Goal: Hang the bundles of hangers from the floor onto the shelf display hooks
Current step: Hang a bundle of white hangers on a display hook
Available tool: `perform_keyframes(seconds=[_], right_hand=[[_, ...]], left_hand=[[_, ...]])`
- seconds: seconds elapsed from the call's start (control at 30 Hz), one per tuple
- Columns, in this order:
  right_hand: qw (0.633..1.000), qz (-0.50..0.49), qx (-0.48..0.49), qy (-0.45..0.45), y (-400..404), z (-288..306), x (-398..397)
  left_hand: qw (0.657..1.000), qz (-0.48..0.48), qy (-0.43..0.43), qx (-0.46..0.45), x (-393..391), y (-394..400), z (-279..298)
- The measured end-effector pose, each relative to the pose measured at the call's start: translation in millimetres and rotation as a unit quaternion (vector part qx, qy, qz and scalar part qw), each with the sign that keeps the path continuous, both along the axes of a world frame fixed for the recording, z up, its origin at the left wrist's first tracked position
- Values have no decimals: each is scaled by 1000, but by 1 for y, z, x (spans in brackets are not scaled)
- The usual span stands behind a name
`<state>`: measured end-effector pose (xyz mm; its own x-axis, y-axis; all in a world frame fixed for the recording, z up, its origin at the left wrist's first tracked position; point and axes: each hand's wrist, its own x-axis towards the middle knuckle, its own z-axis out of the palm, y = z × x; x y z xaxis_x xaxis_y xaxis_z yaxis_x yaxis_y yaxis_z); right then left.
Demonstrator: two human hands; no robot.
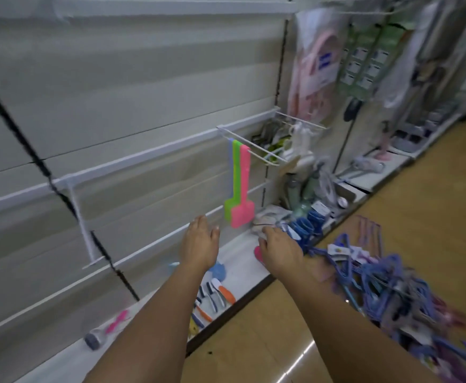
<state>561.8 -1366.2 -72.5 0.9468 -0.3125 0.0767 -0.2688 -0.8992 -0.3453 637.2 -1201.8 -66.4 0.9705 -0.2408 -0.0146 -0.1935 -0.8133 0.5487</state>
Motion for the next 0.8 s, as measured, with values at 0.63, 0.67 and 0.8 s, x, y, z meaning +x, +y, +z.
perform_keyframes(seconds=[0.63,0.67,0.8], right_hand=[[965,-251,22,74,-263,-49,-164],[961,-264,22,77,-279,-49,-175],[943,-323,9,82,-340,-43,-215]], left_hand=[[969,-235,57,54,-94,-313,-56],[965,-250,56,50,-101,-332,-56],[953,-296,51,39,-132,-400,-53]])
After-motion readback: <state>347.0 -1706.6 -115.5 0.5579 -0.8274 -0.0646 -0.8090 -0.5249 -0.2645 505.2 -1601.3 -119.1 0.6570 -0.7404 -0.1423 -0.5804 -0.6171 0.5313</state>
